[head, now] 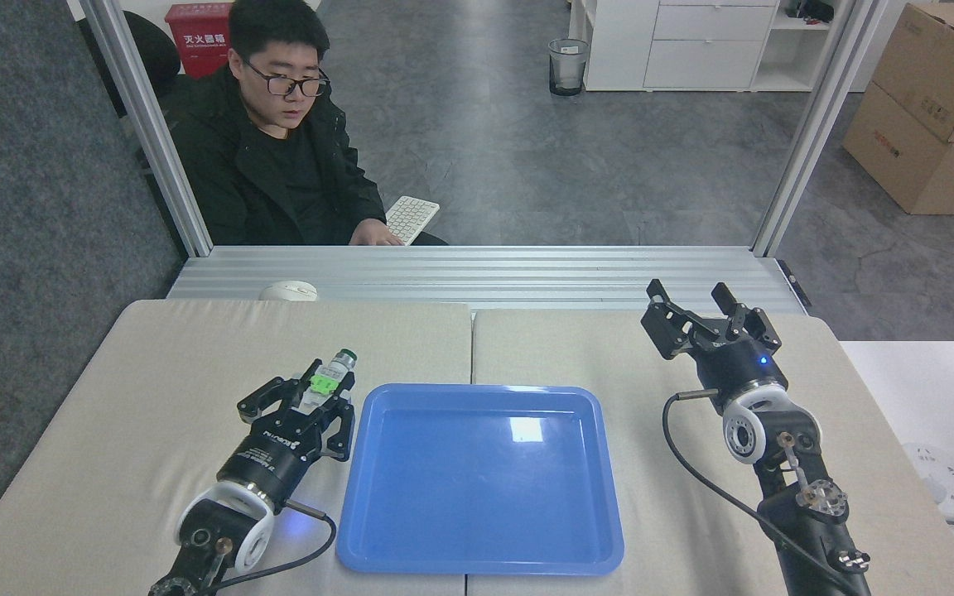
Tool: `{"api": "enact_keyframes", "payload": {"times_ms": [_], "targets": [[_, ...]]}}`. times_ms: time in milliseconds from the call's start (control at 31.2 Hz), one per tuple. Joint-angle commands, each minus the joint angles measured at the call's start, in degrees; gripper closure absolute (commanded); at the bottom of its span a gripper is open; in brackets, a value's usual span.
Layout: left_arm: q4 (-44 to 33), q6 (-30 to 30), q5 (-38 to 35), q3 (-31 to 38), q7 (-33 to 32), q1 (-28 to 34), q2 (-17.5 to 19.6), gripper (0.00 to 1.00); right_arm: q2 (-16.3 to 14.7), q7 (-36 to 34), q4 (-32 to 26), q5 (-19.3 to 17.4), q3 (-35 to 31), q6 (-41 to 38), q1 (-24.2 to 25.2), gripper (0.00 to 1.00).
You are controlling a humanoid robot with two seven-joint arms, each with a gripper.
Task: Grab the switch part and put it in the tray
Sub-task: 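Carry the switch part over the blue tray and open the left gripper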
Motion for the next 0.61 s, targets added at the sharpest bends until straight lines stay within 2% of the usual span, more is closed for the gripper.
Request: {"api": "enact_keyframes", "payload": {"times_ms": [0,160,288,384,416,480,576], "targets": [[5.3,-0.5,-5.0,-18.0,-3.4,-1.9,-6.8,1.0,0.0,0.0,0.0,0.0,-1.4,0.0,0.0,0.0],[13.0,0.0,-7.3,-18.2,-3.9,-1.7,-7.9,1.0,0.0,0.0,0.0,0.0,-1.4,0.0,0.0,0.0],[12.8,0.3,-6.4,-17.8,-4.4,-1.4,-7.5,0.86,0.0,0.0,0.0,0.1,-1.4,0.0,0.0,0.0],[11.2,0.4,-6.3,-17.3,-4.2,-1.0,-7.5,0.83,0.0,0.0,0.0,0.1,-1.4,0.0,0.0,0.0],[10.7,0.5,-6.4,-17.2,-4.2,-1.0,-7.5,0.79,0.0,0.0,0.0,0.1,-1.4,0.0,0.0,0.0],[9.2,1.1,-6.5,-17.2,-4.3,-1.0,-7.9,0.64,0.0,0.0,0.0,0.1,-1.4,0.0,0.0,0.0],[5.8,4.5,-6.5,-17.1,-4.0,-0.8,-8.2,0.3,0.0,0.0,-0.1,0.1,-1.4,0.0,0.0,0.0]]}}
